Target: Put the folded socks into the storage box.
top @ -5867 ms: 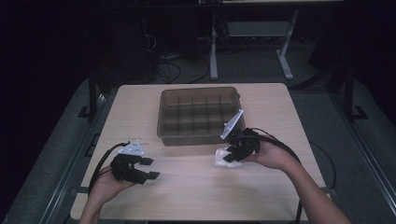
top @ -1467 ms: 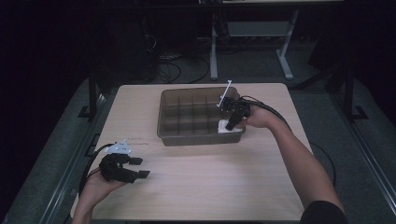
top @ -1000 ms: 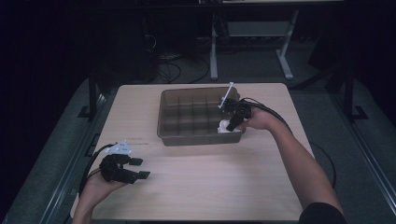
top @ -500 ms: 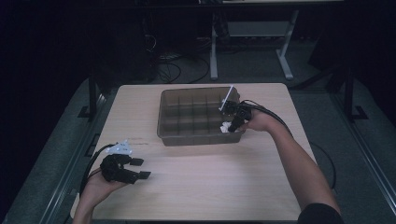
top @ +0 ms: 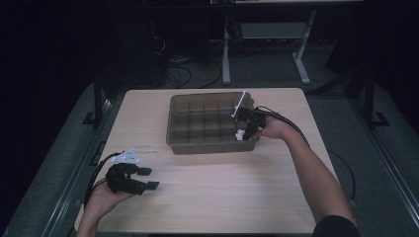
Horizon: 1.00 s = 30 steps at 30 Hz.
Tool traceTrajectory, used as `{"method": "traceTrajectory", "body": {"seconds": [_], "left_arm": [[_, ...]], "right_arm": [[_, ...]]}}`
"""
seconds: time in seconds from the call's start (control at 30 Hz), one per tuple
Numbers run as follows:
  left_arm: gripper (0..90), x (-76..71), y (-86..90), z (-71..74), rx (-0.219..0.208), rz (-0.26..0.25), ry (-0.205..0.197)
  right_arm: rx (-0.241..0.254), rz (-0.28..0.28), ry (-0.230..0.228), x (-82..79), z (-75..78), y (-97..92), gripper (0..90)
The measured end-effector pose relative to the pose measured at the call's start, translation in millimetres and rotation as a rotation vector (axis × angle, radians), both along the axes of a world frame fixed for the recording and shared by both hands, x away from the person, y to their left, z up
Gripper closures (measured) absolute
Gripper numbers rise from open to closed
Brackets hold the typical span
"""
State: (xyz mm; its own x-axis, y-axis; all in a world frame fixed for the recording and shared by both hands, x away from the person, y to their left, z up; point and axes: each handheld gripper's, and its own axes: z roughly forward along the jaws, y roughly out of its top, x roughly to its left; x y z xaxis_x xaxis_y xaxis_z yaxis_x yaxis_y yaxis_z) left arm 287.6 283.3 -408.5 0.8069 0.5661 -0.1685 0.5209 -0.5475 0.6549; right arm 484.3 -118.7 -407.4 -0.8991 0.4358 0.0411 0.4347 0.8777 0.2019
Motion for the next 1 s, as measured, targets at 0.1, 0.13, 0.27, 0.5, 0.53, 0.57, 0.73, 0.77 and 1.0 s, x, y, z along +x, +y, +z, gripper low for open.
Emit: {"method": "traceTrajectory", "body": {"seconds": [0.1,0.13,0.27,0.5,0.53,0.57,0.73,0.77,1.0], "left_arm": [[36.1,0.0,-0.6,0.2,-0.001,0.001,0.000],[36.1,0.0,-1.1,0.2,0.001,-0.001,-0.001],[36.1,0.1,-1.2,0.5,0.000,-0.002,-0.002],[36.2,0.3,-2.2,0.8,0.002,-0.006,-0.002],[36.2,0.2,-2.1,1.0,-0.001,-0.005,-0.003],[36.2,0.3,-2.0,1.1,-0.001,-0.006,-0.002],[36.2,0.2,-2.8,1.1,-0.001,-0.005,-0.002],[36.2,0.1,-3.1,1.2,-0.001,-0.006,-0.003],[36.2,-0.3,-1.5,1.5,-0.006,-0.004,-0.005]], "right_arm": [[0.002,0.007,-0.014,-1.6,2.3,-0.6,65.2],[0.001,0.009,-0.016,-1.9,2.7,-0.5,64.6],[0.002,0.000,-0.021,-2.0,4.6,-1.5,58.4],[0.030,0.005,-0.041,-6.2,15.0,-5.2,55.0],[0.036,0.006,-0.043,-6.9,16.6,-5.8,54.9],[0.039,0.010,-0.045,-7.6,18.4,-6.2,54.9],[0.038,0.022,-0.055,-10.7,21.1,-5.4,65.1],[0.030,0.020,-0.053,-10.6,19.8,-4.9,70.0],[-0.005,0.014,-0.021,-6.8,8.3,-0.4,81.6]]}}
